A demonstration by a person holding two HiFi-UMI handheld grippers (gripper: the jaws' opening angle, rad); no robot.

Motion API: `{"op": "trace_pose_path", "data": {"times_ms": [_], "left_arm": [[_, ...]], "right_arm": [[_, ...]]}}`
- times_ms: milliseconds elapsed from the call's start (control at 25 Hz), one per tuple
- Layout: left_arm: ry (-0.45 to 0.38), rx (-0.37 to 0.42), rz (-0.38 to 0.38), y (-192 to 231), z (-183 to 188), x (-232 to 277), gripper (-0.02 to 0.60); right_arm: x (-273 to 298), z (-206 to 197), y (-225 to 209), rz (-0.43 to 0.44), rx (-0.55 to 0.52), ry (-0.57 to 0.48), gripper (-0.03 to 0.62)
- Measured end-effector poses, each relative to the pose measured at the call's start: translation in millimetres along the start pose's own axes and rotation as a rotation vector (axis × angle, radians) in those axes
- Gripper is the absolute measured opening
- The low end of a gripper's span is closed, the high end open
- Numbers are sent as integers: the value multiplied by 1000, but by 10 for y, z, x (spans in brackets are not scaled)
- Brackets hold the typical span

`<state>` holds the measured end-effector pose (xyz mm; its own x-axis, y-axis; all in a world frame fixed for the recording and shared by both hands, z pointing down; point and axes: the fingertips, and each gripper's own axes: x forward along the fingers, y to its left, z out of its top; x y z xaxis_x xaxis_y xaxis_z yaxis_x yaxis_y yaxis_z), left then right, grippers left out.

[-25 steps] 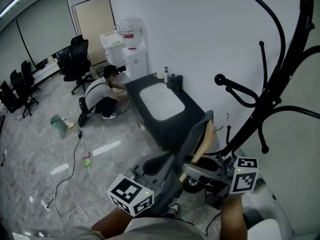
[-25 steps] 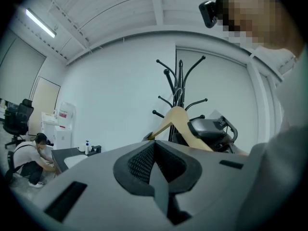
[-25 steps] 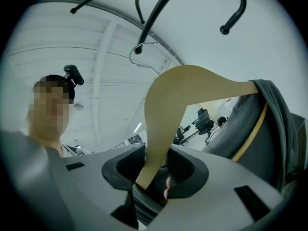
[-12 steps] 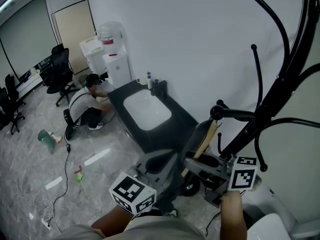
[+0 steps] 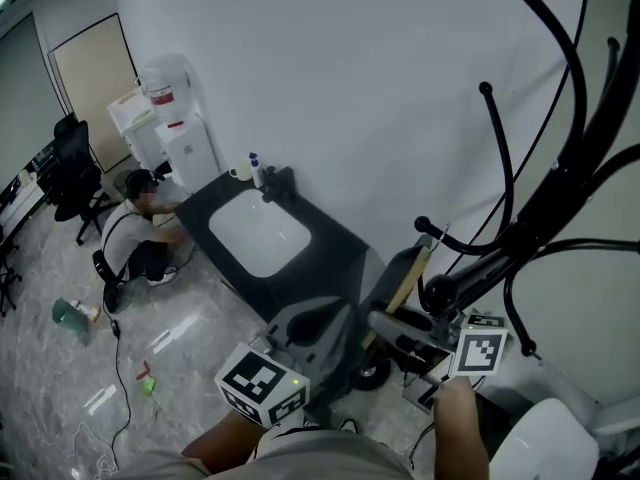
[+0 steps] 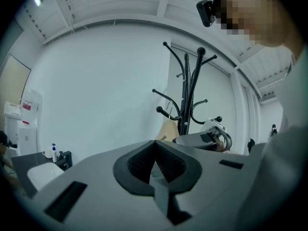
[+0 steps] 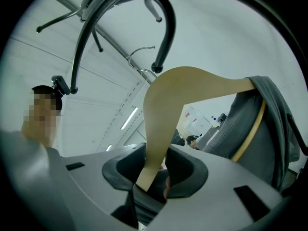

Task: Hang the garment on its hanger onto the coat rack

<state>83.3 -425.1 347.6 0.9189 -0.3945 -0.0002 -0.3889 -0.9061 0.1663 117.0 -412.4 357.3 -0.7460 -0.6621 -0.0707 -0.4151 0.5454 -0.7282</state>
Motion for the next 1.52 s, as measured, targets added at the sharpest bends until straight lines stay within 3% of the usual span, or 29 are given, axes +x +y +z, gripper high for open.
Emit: {"op": "trace_pose_path", "data": {"times_ms": [800, 1040, 1520], "left_arm": [[46, -22, -67, -90, -126, 224, 5], [39, -17, -93, -295, -87, 228, 6], [48, -20, -137, -491, -143, 388, 5]], "right_arm": [[-210, -89, -423, -111, 62, -101, 132], [-461, -133, -525, -275, 24, -109, 132], [-1035, 47, -586, -577, -100, -264, 133]]}}
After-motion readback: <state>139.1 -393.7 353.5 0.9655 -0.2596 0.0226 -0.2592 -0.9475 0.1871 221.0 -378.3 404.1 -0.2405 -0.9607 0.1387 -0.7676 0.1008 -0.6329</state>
